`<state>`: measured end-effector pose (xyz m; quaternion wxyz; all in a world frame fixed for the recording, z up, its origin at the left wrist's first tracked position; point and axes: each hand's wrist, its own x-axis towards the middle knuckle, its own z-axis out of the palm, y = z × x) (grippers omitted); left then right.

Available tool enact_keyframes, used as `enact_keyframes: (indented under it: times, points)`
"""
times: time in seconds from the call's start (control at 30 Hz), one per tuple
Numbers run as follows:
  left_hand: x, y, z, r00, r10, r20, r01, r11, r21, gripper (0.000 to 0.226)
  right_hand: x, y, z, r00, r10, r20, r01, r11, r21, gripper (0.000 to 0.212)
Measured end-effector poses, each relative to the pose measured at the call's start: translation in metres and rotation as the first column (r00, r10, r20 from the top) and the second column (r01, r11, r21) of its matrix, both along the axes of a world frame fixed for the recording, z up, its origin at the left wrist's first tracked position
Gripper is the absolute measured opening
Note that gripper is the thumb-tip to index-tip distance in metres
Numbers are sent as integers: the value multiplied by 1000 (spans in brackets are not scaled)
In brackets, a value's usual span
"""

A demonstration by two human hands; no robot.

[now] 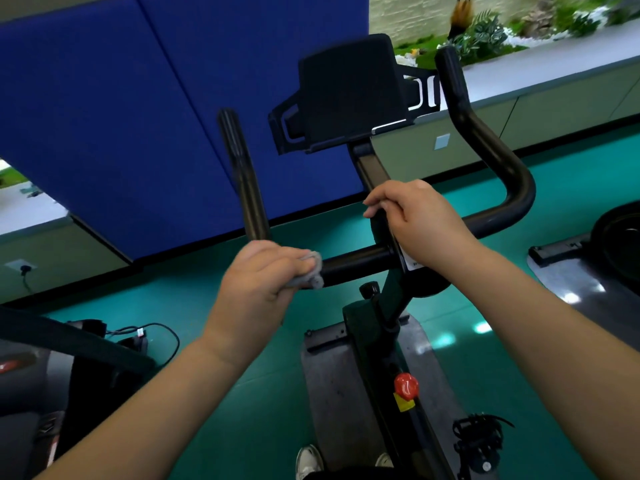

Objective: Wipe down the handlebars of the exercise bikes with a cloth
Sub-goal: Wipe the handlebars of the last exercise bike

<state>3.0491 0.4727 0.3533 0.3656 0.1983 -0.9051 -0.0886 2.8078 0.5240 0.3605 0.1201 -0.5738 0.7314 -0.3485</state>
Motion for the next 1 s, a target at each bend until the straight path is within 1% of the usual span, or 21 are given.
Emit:
enact_keyframes:
  times: [0.07,0.17,0.23,0.3,0.37,0.4,0.43,0.47,0.5,0.53,0.57,0.63,0.67,0.7,0.73,0.77,0.8,0.87,0.9,0.93,1.0]
  points:
    - [-25,13,-1,998,-57,14,57,998,-6,14,0,-1,-2,999,-18,-27,17,1000,-11,28]
    - [-49,26,-4,997,-49,57,51,998,-23,20,1,-3,-8,996,-73,-58,72,997,-15,28]
    - [-45,26,-6,997,-35,63,38,998,-55,19,3,-2,-10,993,-96,-68,95,995,-19,27]
    - [-31,22,-7,1000,-13,28,15,998,-66,14,5,-1,-10,992,-109,-67,109,994,-9,28]
    - [-13,20,-7,998,45,-47,-46,999,-7,8,5,0,-9,992,-118,-52,119,993,9,28]
    - [-4,20,-5,991,102,-85,-98,994,51,7,6,1,-8,992,-117,-45,118,993,15,29]
    - [4,21,-4,976,185,-119,-166,975,151,10,6,2,-6,992,-116,-40,117,993,17,29]
    - [12,21,-3,947,285,-146,-235,929,287,18,6,3,-5,993,-116,-36,117,993,17,29]
    - [18,22,-4,906,389,-166,-286,852,438,26,7,3,-3,993,-118,-31,119,993,15,29]
    - [23,21,-6,852,492,-180,-316,757,572,27,7,4,-2,992,-121,-25,122,992,13,29]
    - [26,20,-9,793,580,-185,-331,665,669,25,8,5,-1,992,-126,-18,126,992,13,29]
    - [25,14,-14,708,681,-186,-291,521,802,18,9,5,0,991,-136,-7,136,991,11,30]
    - [20,11,-14,687,698,-200,-233,472,850,20,10,5,1,990,-138,-3,138,990,10,30]
    - [15,8,-15,676,706,-212,-187,443,877,23,10,5,1,990,-139,0,139,990,9,30]
    - [10,7,-16,675,704,-219,-166,434,885,26,11,6,1,991,-137,2,137,991,8,30]
    - [7,7,-16,681,699,-217,-181,448,875,27,10,5,1,991,-134,3,134,991,7,30]
    - [5,9,-17,694,687,-215,-226,491,841,28,10,5,0,991,-130,1,130,991,6,30]
    - [6,13,-19,725,653,-221,-328,609,722,29,9,4,-1,992,-122,-14,122,992,2,30]
    - [7,11,-18,737,638,-222,-356,645,676,28,8,4,-2,993,-119,-22,119,993,-3,29]
    - [8,4,-15,751,627,-207,-377,665,644,26,8,3,-2,993,-115,-28,114,993,-10,29]
    - [5,-23,-7,773,621,-127,-441,671,596,21,8,2,-3,993,-111,-30,110,994,-21,30]
